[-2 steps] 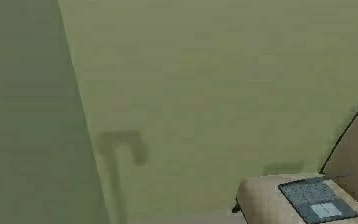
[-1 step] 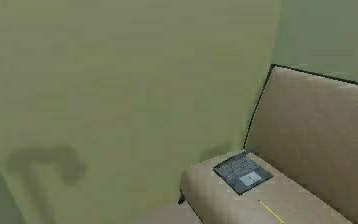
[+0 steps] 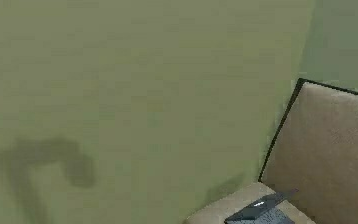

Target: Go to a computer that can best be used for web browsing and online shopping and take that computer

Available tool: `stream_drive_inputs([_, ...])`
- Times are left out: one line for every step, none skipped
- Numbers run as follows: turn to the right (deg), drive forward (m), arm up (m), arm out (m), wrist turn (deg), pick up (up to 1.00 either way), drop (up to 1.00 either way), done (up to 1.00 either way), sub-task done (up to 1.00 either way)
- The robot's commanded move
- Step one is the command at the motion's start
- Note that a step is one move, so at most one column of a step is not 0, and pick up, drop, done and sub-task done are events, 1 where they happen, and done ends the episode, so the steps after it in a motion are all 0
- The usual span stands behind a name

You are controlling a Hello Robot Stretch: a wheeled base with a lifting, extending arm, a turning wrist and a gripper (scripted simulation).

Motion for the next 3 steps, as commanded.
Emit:
stream_drive_inputs([-45.0, 0.0, 0.0, 0.0, 0.0, 0.0, 0.0, 0.0, 0.0])
stream_drive_inputs([-12.0, 0.0, 0.0, 0.0, 0.0, 0.0, 0.0, 0.0, 0.0])
stream_drive_inputs([0.0, 0.0, 0.5, 0.0, 0.0, 0.0, 0.0, 0.0, 0.0])
